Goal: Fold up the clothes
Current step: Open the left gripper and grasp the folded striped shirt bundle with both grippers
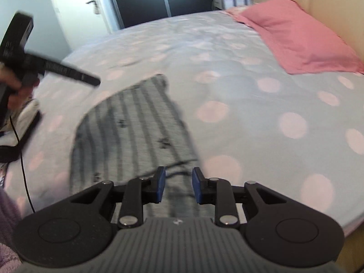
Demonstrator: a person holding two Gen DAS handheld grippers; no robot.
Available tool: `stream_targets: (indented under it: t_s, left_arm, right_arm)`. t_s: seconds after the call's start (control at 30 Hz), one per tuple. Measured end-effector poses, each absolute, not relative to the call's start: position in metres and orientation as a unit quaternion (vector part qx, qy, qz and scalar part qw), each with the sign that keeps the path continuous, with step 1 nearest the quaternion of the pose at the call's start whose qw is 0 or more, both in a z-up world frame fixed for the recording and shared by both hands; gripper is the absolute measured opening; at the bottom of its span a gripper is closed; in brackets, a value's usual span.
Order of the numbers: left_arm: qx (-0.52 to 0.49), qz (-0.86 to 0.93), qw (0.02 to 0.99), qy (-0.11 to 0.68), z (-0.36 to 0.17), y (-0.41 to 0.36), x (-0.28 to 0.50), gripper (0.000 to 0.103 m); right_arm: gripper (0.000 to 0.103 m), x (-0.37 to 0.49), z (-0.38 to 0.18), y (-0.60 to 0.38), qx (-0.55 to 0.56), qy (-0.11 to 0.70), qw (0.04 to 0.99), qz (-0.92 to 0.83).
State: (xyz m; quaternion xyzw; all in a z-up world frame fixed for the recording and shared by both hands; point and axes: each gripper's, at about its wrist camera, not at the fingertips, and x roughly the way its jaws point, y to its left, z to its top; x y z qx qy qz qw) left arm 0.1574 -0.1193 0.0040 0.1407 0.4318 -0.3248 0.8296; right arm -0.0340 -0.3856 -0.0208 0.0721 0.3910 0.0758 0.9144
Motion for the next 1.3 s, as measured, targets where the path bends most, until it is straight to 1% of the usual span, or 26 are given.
stream_targets:
  t_s: [0.17,0.27,0.5,0.63,0.67,0.7,0.73,0.77,0.83,0.87,0.9,1.0,1.13,1.23,1.3]
  left_arm:
    - [0.111,-0.338,0.836,0.419,-0.020,-0.092,0.128,0.032]
    - [0.098,-0.327,0.838,0.425,-0.035,-0.095,0.135,0.032]
    - [0.075,-0.295,0.842,0.446,-0.068,-0.101,0.164,0.032]
    - [0.043,-0.279,0.844,0.457,-0.066,-0.091,0.160,0.034]
    - [0.029,-0.274,0.844,0.460,-0.065,-0.086,0.157,0.036]
    - [0.015,-0.269,0.844,0.463,-0.064,-0.080,0.153,0.038]
    - [0.001,-0.264,0.844,0.467,-0.063,-0.075,0.149,0.045]
    - [-0.013,-0.258,0.844,0.470,-0.061,-0.070,0.146,0.048]
    - [-0.041,-0.248,0.843,0.476,-0.059,-0.059,0.138,0.051]
    - [-0.055,-0.242,0.842,0.479,-0.058,-0.054,0.135,0.053]
    - [-0.069,-0.237,0.841,0.482,-0.057,-0.049,0.131,0.053]
    - [-0.111,-0.220,0.837,0.489,-0.053,-0.033,0.120,0.054]
    - [-0.170,-0.202,0.815,0.515,-0.078,-0.032,0.097,0.054]
    - [-0.213,-0.206,0.796,0.529,-0.097,-0.034,0.085,0.054]
    - [-0.231,-0.208,0.787,0.532,-0.108,-0.037,0.081,0.056]
  right_arm:
    - [0.030,-0.028,-0.024,-0.352,0.016,0.370,0.923,0.101]
    - [0.032,-0.017,-0.032,-0.343,0.000,0.376,0.922,0.090]
    - [0.032,0.013,-0.059,-0.357,0.024,0.440,0.897,0.025]
    - [0.033,0.017,-0.062,-0.360,0.035,0.447,0.894,0.019]
    - [0.036,0.017,-0.062,-0.360,0.034,0.447,0.894,0.019]
    - [0.042,0.016,-0.059,-0.361,0.038,0.442,0.896,0.016]
    - [0.046,0.014,-0.055,-0.364,0.054,0.433,0.899,0.021]
    - [0.052,0.012,-0.051,-0.368,0.072,0.423,0.903,0.027]
    - [0.061,0.009,-0.043,-0.374,0.103,0.413,0.904,0.042]
    - [0.068,0.009,-0.041,-0.377,0.115,0.413,0.902,0.052]
    - [0.072,0.011,-0.038,-0.378,0.114,0.422,0.897,0.061]
    - [0.074,0.028,-0.033,-0.376,0.084,0.448,0.886,0.083]
    - [0.075,0.056,-0.036,-0.378,0.064,0.474,0.871,0.109]
    - [0.076,0.073,-0.054,-0.389,0.103,0.502,0.851,0.114]
    - [0.076,0.082,-0.067,-0.394,0.130,0.519,0.837,0.118]
